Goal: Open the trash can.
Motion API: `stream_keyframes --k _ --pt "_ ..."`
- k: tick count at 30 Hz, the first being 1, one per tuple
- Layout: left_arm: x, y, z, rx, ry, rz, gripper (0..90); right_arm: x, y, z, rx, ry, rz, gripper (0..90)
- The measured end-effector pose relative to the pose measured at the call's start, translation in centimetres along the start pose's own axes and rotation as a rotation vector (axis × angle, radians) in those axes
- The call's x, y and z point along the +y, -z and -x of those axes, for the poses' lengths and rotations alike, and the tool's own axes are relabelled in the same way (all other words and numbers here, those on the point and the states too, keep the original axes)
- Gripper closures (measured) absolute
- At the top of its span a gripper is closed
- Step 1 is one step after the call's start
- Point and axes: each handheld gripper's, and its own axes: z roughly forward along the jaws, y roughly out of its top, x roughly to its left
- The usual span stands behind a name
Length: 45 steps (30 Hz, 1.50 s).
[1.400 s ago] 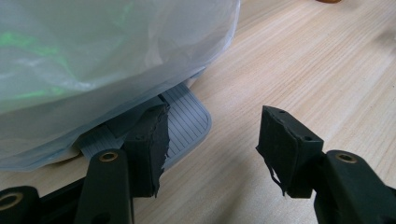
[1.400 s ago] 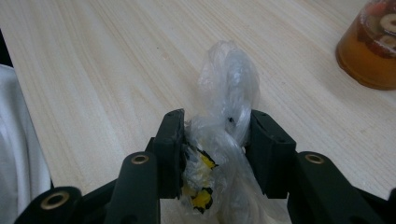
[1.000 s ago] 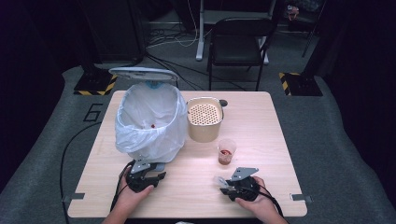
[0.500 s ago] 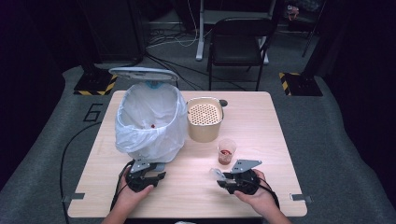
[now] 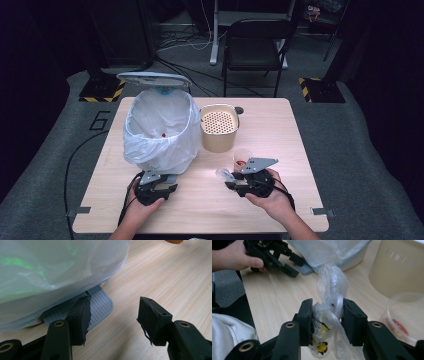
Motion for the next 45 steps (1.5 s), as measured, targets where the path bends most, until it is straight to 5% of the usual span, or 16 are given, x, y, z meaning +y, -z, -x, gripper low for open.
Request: stream_keyframes --k 11,22,27,33,45 --pt "0.0 0.0 -0.1 -0.006 0.004 -0.004 43.6 5.4 2.4 0.0 -0.008 0.048 0.048 62.5" --pt "0.0 0.1 -0.1 -0.007 0.004 -0.004 43.6 10.6 1.9 0.3 0.013 0.107 0.068 62.6" --pt "0.0 0.0 -0.1 -0.006 0.003 -0.004 43.6 13.1 1.8 0.5 0.034 0.093 0.092 62.7" --pt "0.0 0.0 0.0 -0.001 0.004 -0.002 43.6 16.2 1.0 0.4 0.032 0.13 0.089 62.6" --pt "0.0 0.0 -0.1 -0.005 0.001 -0.003 44.2 20.1 -1.2 0.2 0.054 0.121 0.11 62.6"
